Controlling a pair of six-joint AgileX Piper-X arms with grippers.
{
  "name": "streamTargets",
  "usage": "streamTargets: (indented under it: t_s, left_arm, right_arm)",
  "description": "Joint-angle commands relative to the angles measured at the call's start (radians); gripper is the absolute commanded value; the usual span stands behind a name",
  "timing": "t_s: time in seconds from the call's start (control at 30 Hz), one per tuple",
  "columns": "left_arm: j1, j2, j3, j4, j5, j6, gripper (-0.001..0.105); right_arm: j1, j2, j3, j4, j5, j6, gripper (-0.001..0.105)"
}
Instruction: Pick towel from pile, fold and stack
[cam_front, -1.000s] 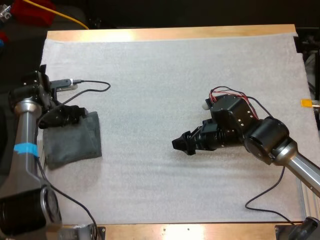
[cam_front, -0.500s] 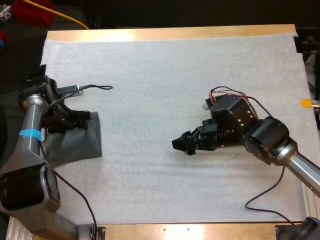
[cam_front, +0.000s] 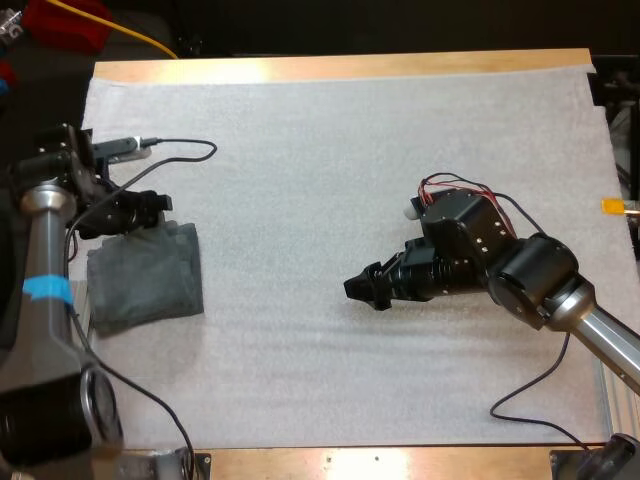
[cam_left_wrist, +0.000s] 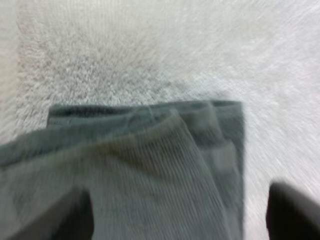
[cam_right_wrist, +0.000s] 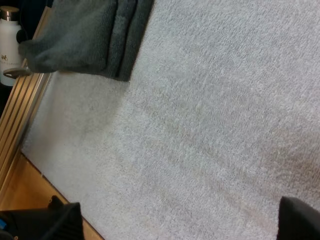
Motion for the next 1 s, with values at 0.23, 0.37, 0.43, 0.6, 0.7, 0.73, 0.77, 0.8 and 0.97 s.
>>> streamTargets:
  t_s: [0.23,0.37,0.43,0.6,0.7,0.73,0.77,0.8,0.97]
  left_arm:
    - [-0.002,-0.158,-0.006,0.073,0.012,-0.009,0.068]
    - [-0.002,-0.217,-0.006,0.112,0.012,-0.009,0.068]
    - [-0.007,-0.255,-0.006,0.127,0.012,-0.009,0.068]
    - [-0.021,-0.337,-0.006,0.161,0.02,-0.009,0.068]
    - [-0.044,-0.382,-0.006,0.165,0.02,-0.009,0.068]
    - [-0.056,-0.399,-0.006,0.165,0.02,-0.012,0.068]
    - [-0.062,-0.407,-0.006,0.167,0.022,-0.012,0.068]
    - [-0.073,-0.422,-0.006,0.17,0.026,-0.012,0.068]
    - [-0.113,-0.488,-0.006,0.183,0.034,-0.012,0.068]
  right_arm:
    - [0.002,-0.01,-0.003,0.016,-0.009,-0.002,0.075]
    - [0.002,-0.01,-0.003,0.012,-0.006,-0.002,0.075]
    - [0.002,-0.01,-0.003,0.005,0.02,-0.002,0.075]
    - [0.0,-0.01,-0.003,-0.002,0.087,-0.002,0.075]
    - [-0.019,-0.01,-0.003,-0.002,0.106,-0.004,0.075]
    - [-0.036,-0.01,-0.003,-0.002,0.106,-0.004,0.075]
    - [-0.048,-0.01,-0.003,-0.002,0.106,-0.004,0.075]
    - [-0.069,-0.01,-0.003,0.001,0.104,-0.004,0.075]
    - [-0.168,-0.01,-0.003,0.026,0.101,-0.027,0.075]
